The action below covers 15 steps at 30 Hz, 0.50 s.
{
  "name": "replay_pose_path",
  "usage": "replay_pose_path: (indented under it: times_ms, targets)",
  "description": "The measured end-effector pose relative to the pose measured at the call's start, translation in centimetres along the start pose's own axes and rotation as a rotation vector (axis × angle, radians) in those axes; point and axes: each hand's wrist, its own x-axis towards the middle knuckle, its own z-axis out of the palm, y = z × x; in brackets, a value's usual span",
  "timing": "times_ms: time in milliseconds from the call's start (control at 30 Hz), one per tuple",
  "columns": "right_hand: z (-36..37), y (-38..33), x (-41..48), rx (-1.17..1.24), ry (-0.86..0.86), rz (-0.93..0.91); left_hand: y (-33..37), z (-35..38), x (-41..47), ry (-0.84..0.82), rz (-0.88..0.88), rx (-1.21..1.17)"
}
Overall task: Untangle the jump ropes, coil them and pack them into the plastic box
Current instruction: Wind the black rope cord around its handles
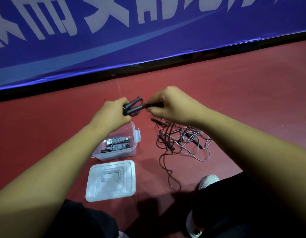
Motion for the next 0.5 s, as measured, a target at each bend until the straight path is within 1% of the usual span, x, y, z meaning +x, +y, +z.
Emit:
replay_pose_path:
  times_ms: [67,167,267,367,433,500]
  targets:
    - [-0.1,0.2,0.0,-0.056,0.074,-0.029,0.6,0.8,-0.6,-0.111,0.060,0.064]
    - [-0.4,0.5,0.1,-0.062,0.130,-0.016,1.3,1.4,-1.2,-0.200,0.130,0.064]
    - [-1.0,1.4,0.7,-0.004,0.229,0.041,2.1,0.9,-1.3,-0.144,0.177,0.023]
    - [-1.6,2.4,1.2,0.099,0.355,0.101,3.0,0.1,-1.3,-0.085,0.281,-0.002]
    - [-1.6,2.8,1.4,0.124,0.417,0.102,3.4,-0.4,-1.4,-0.074,0.349,-0.027]
    - [-1.2,2.9,1.8,0.150,0.452,0.093,3.2,-0.6,-1.2,-0.081,0.381,-0.052]
